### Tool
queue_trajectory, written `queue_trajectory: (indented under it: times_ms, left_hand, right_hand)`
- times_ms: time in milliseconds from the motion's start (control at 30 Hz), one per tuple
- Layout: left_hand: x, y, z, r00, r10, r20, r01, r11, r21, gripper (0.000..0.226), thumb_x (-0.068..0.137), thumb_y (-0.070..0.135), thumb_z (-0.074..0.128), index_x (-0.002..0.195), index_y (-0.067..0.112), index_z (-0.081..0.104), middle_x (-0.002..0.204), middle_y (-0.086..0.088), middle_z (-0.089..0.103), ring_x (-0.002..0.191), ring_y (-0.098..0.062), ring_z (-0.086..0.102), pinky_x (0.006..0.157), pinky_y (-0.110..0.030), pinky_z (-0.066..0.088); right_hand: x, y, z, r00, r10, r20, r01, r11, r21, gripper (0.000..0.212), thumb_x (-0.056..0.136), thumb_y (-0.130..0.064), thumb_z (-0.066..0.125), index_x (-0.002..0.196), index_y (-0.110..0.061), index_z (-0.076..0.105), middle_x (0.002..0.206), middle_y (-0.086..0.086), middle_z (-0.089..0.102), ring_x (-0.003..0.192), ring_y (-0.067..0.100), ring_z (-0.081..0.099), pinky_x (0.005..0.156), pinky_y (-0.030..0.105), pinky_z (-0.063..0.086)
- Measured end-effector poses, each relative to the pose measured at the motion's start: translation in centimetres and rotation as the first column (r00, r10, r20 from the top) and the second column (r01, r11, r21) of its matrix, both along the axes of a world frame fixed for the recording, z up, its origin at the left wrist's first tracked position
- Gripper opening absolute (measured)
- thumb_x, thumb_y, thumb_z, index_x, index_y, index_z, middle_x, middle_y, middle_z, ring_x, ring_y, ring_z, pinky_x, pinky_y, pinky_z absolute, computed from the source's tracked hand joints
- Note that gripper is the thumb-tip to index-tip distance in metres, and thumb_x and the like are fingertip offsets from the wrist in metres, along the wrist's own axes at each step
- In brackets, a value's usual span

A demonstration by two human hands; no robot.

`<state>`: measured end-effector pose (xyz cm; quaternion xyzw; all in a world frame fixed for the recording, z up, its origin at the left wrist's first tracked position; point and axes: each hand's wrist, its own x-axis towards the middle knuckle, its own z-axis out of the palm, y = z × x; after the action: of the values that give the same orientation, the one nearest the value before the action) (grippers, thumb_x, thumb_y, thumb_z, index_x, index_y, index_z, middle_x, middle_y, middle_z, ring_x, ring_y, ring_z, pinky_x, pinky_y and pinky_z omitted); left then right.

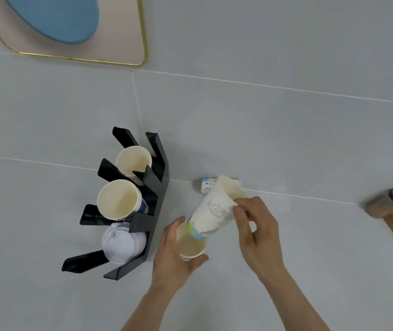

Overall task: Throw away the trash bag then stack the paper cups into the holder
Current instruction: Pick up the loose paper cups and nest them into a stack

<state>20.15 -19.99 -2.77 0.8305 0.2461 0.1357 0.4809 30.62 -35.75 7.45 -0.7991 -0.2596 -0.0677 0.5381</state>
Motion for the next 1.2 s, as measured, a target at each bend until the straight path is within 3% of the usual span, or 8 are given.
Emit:
queue_trajectory:
  times_ms: [133,367,500,567,667,800,1067,1200]
  left_hand:
    - [0.6,-0.7,0.0,1.0,0.006,-0.003,-0.006,0.999,-0.048,0.115,0.051,0.044,0.097,0.142,0.049,0.028,0.136,0.027,0.041,0.117,0.001,0.047,0.09,-0.023,0.043]
    - [0.7,-1.3,-0.1,1.0,-0.006,-0.012,0.005,0.996,-0.09,0.118,0.045,0.048,0.097,0.141,0.05,0.028,0.137,0.024,0.051,0.122,-0.011,0.057,0.092,-0.04,0.058]
    - [0.6,-2.0,-0.1,1.0,0.001,0.009,0.0,0.994,-0.107,0.116,0.042,0.053,0.094,0.136,0.061,0.026,0.128,0.037,0.051,0.115,0.0,0.059,0.079,-0.023,0.057]
    - [0.6,-2.1,-0.1,0.999,-0.016,0.03,0.019,0.993,-0.117,0.116,0.042,0.053,0.093,0.134,0.065,0.023,0.124,0.045,0.049,0.112,0.01,0.057,0.076,-0.019,0.054]
    - [0.4,-2.0,0.0,0.998,-0.037,0.041,0.044,0.984,-0.171,0.121,0.046,0.045,0.093,0.14,0.064,0.021,0.126,0.04,0.051,0.118,-0.003,0.06,0.089,-0.033,0.058]
    - [0.1,-1.4,0.2,0.998,-0.045,0.043,0.051,0.99,-0.13,0.137,0.038,0.063,0.097,0.15,0.054,0.017,0.142,0.024,0.049,0.126,-0.008,0.056,0.097,-0.035,0.055]
    - [0.4,-1.3,-0.3,0.997,-0.079,0.011,0.079,0.997,0.004,0.111,0.054,0.055,0.092,0.145,0.052,0.029,0.137,0.029,0.045,0.119,0.008,0.048,0.087,-0.018,0.049]
    - [0.7,-1.2,-0.4,0.997,-0.071,0.019,0.071,0.997,0.003,0.109,0.055,0.048,0.093,0.143,0.054,0.029,0.138,0.029,0.044,0.118,0.003,0.046,0.092,-0.023,0.044]
  right_hand:
    - [-1.3,-0.6,-1.2,0.964,0.036,0.262,0.031,0.969,-0.246,0.022,0.101,-0.027,0.054,0.109,-0.017,0.072,0.097,0.0,0.063,0.087,0.024,0.063,0.066,0.038,0.056]
    - [-2.7,-1.0,-1.1,0.906,0.141,0.398,-0.011,0.95,-0.311,0.023,0.106,-0.034,0.048,0.114,-0.029,0.068,0.097,-0.005,0.06,0.083,0.022,0.057,0.066,0.035,0.053]
    - [-3.5,-0.6,-1.4,0.908,0.148,0.392,0.007,0.93,-0.368,0.019,0.105,-0.034,0.049,0.115,-0.033,0.066,0.097,-0.006,0.058,0.082,0.021,0.055,0.066,0.033,0.051]
    - [-3.9,-0.6,-2.1,0.918,0.199,0.343,-0.025,0.893,-0.449,0.019,0.104,-0.034,0.053,0.115,-0.034,0.068,0.1,-0.005,0.061,0.085,0.021,0.057,0.071,0.036,0.053]
    - [-4.6,-1.0,-3.6,0.948,0.248,0.201,-0.107,0.839,-0.533,0.032,0.103,-0.042,0.05,0.134,-0.04,0.06,0.132,-0.007,0.06,0.104,0.018,0.06,0.092,0.034,0.053]
    - [-3.9,-1.4,-5.0,0.995,0.08,-0.063,-0.1,0.888,-0.448,0.055,0.103,-0.055,0.04,0.156,-0.04,0.036,0.161,-0.013,0.036,0.138,0.007,0.045,0.112,0.029,0.04]
    - [-2.2,-0.8,-7.1,0.956,0.034,-0.29,-0.145,0.917,-0.37,0.046,0.098,-0.039,0.063,0.143,-0.035,0.058,0.123,-0.015,0.07,0.107,0.004,0.067,0.09,0.028,0.057]
    - [2.1,-0.3,-7.5,0.79,-0.2,-0.58,0.143,0.979,-0.144,0.026,0.094,-0.028,0.072,0.119,-0.034,0.07,0.099,-0.004,0.076,0.086,0.015,0.074,0.084,0.042,0.063]
